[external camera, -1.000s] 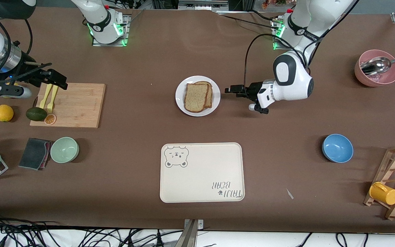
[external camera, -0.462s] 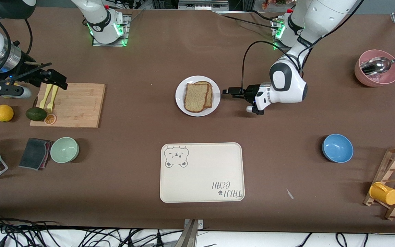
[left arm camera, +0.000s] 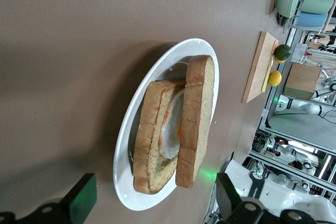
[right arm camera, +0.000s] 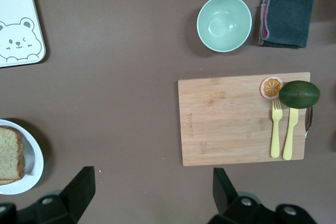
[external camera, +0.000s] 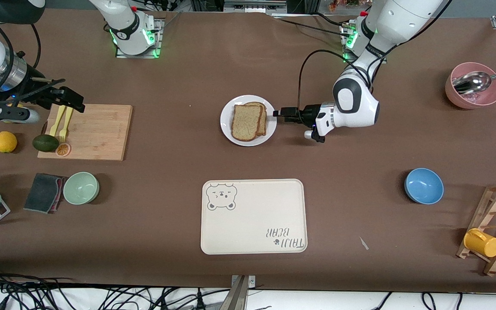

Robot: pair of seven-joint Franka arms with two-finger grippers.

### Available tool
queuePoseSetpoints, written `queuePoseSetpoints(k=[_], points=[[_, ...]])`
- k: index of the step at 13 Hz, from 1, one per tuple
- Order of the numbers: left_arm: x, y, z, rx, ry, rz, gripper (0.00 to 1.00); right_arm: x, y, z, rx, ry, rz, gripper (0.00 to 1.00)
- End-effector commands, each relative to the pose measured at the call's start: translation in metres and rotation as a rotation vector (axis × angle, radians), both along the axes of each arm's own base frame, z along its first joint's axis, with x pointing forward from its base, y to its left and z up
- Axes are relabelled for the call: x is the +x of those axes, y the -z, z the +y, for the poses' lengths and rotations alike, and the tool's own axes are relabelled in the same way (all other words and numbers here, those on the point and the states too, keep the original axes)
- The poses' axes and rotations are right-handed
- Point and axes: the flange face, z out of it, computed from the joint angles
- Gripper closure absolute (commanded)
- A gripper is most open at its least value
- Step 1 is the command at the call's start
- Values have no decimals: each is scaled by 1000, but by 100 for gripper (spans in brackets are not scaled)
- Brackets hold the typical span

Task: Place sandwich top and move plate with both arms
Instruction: 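Grip the white plate rim with the left gripper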

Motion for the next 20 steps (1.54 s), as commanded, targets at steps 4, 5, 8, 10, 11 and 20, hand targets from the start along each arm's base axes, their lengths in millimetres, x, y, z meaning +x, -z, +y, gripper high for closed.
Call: queuePoseSetpoints(k=[4, 5, 8, 10, 11, 20], points=[[-3, 21, -9, -30, -19, -27, 0, 1, -4, -2, -1, -3, -1, 1], [-3, 23, -10, -21, -21, -30, 1, 1, -4, -2, -1, -5, -1, 1], [1, 32, -22, -12, -40, -28, 6, 1, -4, -2, -1, -5, -2, 1], [3, 31, -23, -18, -51, -29, 14, 1, -4, -2, -3, -5, -4, 1], [2, 31, -23, -18, -49, -28, 18, 1, -4, -2, -3, -3, -2, 1], [-2, 48, -24, -42, -30, -77, 45, 1, -4, -2, -6, -7, 0, 1]])
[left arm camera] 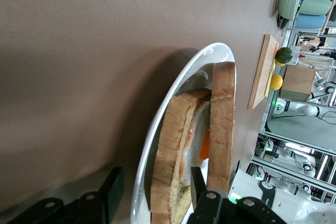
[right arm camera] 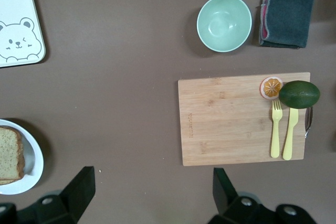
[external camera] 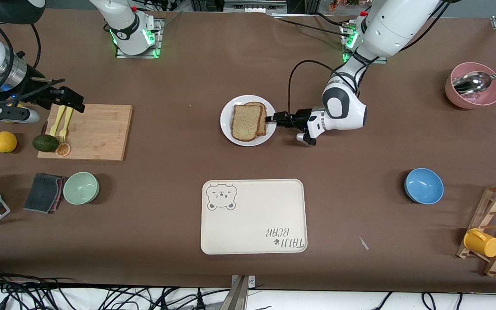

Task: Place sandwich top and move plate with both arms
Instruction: 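Grip the white plate rim with the left gripper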

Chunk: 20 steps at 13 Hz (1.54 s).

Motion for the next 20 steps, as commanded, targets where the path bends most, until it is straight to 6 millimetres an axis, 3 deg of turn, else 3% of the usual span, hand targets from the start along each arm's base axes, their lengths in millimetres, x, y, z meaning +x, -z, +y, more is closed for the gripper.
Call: queuePoseSetpoints(k=[1, 14, 20], points=[[4, 1, -4, -11, -16, -31, 49, 1, -4, -1, -6, -8, 0, 1], [3, 8, -2, -13, 4, -55, 97, 1, -4, -2, -10, -10, 1, 1], [5, 6, -1, -17, -4, -55, 100, 0, -4, -2, -9, -9, 2, 1]])
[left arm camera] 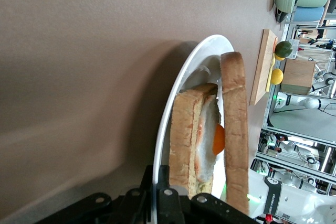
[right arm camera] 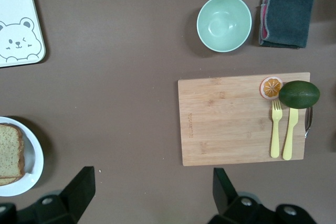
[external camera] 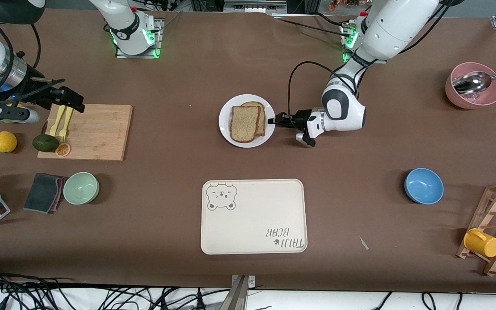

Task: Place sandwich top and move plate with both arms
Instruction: 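Grip the white plate rim with the left gripper, then slide the plate with the left gripper onto the cream bear tray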

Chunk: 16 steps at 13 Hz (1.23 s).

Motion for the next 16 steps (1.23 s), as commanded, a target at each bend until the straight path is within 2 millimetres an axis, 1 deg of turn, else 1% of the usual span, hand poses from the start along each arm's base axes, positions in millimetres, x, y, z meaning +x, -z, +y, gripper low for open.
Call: queuePoseSetpoints(k=[1, 4, 8, 9, 11, 13, 16], points=[[9, -2, -1, -13, -32, -23, 100, 0, -5, -2, -9, -9, 2, 1], [19, -9, -3, -23, -32, -50, 100, 0, -5, -3, -9, -9, 2, 1], [46, -28, -5, -49, -49, -112, 100, 1, -4, -3, -10, -15, 1, 1], [54, -31, -2, -55, -61, -123, 100, 1, -4, -3, -8, -15, 1, 1], [74, -41, -4, -75, -74, -156, 100, 1, -4, -5, -8, -12, 1, 1], [101, -44, -4, -95, -109, -174, 100, 0, -5, -5, -10, -12, 0, 1], [135, -42, -4, -115, -144, -193, 100, 1, -4, -5, -10, -12, 1, 1]])
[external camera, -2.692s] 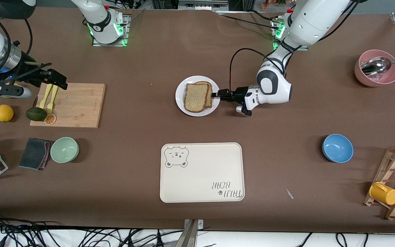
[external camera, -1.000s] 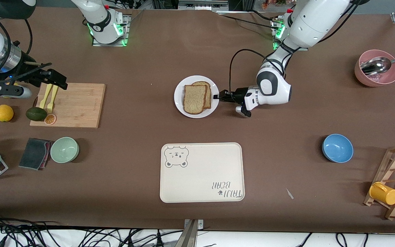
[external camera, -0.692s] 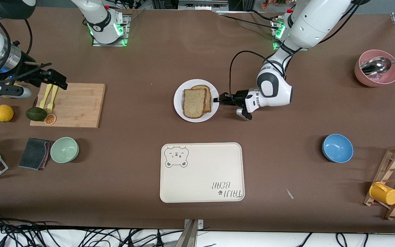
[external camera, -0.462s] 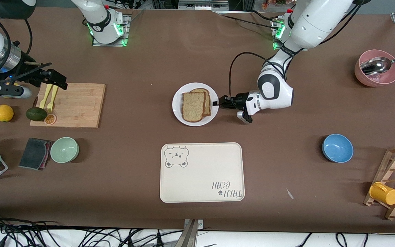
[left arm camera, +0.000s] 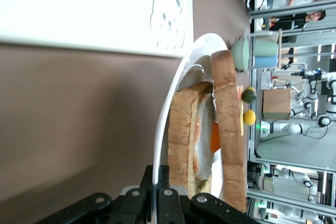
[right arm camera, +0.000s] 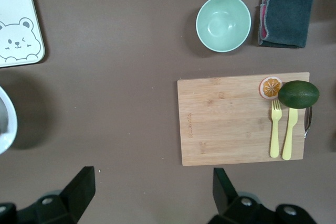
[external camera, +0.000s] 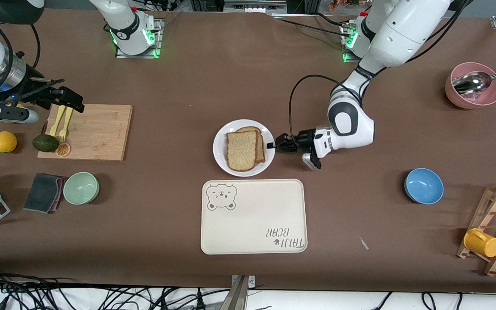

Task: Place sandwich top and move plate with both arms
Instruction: 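Slide the plate with the left gripper onto the cream bear tray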

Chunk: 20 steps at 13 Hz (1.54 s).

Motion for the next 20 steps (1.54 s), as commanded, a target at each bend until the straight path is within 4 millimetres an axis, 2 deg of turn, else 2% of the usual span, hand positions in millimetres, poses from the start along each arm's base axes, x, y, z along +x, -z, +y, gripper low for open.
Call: queuePoseSetpoints(k=[1, 7, 11, 13, 16, 20], points=[[39, 2, -2, -48, -52, -11, 100, 1, -4, -4, -9, -11, 1, 1], [110, -15, 17, -8, -107, 32, 100, 1, -4, -5, -9, -11, 1, 1], [134, -1, 16, -10, -123, 39, 100, 1, -3, -7, -9, -8, 2, 1], [152, 3, 29, 25, -158, 62, 100, 1, -4, -6, -8, -9, 1, 1], [173, 2, 31, 68, -174, 78, 100, 1, -4, -6, -8, -9, 3, 1], [181, 10, 26, 61, -186, 80, 100, 1, -4, -6, -6, -6, 3, 1]])
